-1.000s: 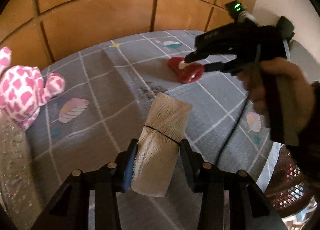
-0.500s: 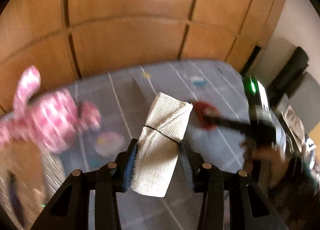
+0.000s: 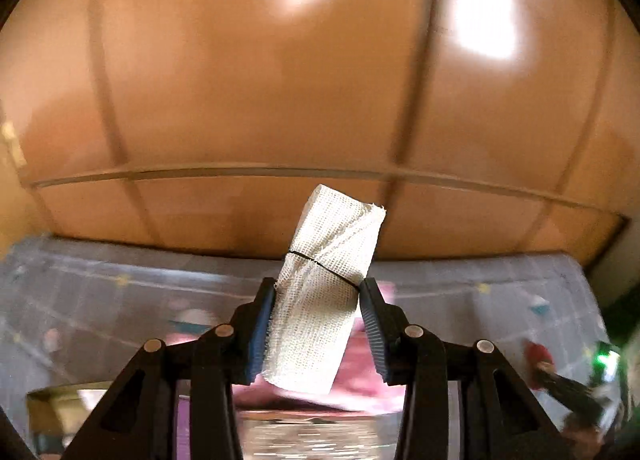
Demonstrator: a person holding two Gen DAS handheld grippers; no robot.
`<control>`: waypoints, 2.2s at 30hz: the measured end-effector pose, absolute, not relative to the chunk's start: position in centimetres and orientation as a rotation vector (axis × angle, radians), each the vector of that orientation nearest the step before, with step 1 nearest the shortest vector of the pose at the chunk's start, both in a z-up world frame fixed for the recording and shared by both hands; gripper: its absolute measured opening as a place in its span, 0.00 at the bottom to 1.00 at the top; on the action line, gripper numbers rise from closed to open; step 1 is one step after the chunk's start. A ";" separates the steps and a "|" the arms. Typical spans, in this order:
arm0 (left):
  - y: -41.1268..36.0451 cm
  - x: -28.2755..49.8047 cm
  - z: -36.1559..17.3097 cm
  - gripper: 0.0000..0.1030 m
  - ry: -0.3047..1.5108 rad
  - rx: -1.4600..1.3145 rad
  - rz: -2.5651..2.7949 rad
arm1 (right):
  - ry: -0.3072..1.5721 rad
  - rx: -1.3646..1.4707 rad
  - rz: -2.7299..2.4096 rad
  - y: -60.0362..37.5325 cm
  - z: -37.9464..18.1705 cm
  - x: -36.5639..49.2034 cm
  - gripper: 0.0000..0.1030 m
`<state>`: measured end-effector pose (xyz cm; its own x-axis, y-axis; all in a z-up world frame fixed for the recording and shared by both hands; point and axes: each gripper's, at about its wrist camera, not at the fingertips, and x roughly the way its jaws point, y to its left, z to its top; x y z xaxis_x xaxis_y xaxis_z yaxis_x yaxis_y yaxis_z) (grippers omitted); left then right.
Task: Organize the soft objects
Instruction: 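Carry the beige cloth into the gold tray and release it with the left tool, then carry the red sock doll over the gold tray with the right tool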
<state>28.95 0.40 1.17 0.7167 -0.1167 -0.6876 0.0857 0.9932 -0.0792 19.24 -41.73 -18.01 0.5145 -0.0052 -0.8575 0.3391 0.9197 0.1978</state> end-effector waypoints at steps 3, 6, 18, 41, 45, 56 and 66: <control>4.9 28.5 1.1 0.41 0.755 -0.057 -0.026 | 1.013 0.351 -0.214 -41.6 -18.0 19.2 0.30; 9.5 26.9 0.7 0.41 0.752 -0.090 0.033 | 1.008 0.331 -0.218 -41.2 -17.9 19.0 0.30; 20.5 13.2 -3.3 0.41 0.748 -0.285 0.156 | 0.986 0.230 -0.229 -40.1 -17.8 18.4 0.30; 34.9 8.5 -11.7 0.47 0.830 -0.625 0.350 | 1.057 0.029 -0.411 -36.1 -17.5 19.2 0.29; 35.4 9.4 -13.1 0.63 0.870 -0.591 0.407 | 1.063 0.015 -0.430 -35.9 -17.5 19.4 0.29; 29.3 4.9 -9.6 0.79 0.760 -0.365 0.407 | 1.080 -0.018 -0.478 -34.3 -17.5 20.1 0.29; 21.8 2.2 -7.7 0.80 0.719 -0.243 0.290 | 1.091 0.072 -0.461 -34.3 -16.6 21.1 0.27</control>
<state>2.20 21.84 -7.68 0.7155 0.1765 -0.6759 -0.3421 0.9321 -0.1187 21.07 -34.30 -16.62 0.3768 -0.3252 -0.8673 0.3949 0.9034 -0.1672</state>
